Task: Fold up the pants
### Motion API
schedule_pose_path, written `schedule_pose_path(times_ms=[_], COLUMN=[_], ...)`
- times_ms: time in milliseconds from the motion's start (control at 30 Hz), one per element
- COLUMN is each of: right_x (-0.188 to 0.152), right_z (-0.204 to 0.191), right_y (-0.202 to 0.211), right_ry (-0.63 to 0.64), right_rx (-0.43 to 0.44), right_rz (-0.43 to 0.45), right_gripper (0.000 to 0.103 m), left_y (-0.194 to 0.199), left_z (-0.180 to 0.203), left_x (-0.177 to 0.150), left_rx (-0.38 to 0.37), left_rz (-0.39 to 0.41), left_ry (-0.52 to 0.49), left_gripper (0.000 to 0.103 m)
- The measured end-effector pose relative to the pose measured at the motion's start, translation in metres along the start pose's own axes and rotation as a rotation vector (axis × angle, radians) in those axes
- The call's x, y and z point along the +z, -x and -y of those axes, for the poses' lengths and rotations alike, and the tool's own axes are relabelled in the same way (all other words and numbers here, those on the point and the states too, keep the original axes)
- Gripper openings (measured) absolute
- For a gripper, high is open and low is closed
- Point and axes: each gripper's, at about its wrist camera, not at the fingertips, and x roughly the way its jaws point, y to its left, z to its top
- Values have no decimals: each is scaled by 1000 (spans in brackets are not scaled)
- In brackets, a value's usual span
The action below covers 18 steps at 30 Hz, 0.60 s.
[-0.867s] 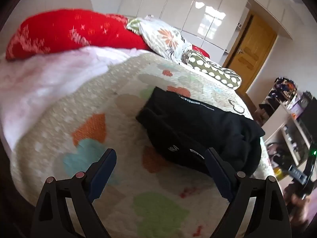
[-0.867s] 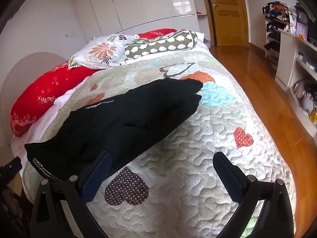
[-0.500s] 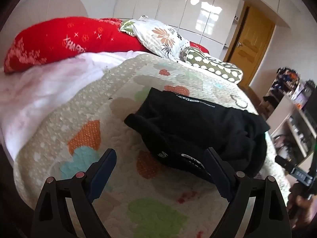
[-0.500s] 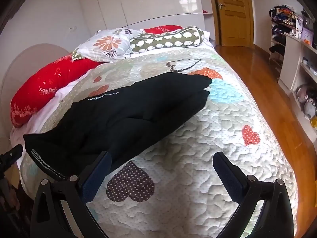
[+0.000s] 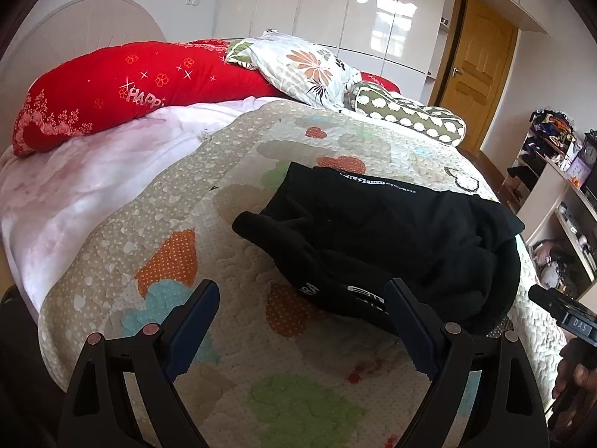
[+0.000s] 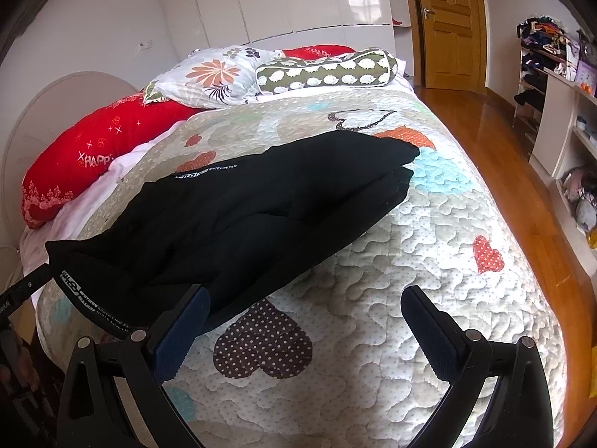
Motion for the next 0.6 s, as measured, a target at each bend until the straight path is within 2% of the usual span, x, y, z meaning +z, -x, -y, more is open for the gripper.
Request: schedule_pose_path(times_ms=[233,600], right_x=[-4,-9], right_z=[-5,-4], right_y=[1,2], right_ry=[10,2], right_rx=[6,9], right_rz=[4,-2], right_gripper=[103,103], left_y=[0,-6], left_z=[0,4], left_x=[2,-1], left_rx=[-10,24], left_rz=[-10,-29], left_ry=[-5,-32], left_gripper=[90,89])
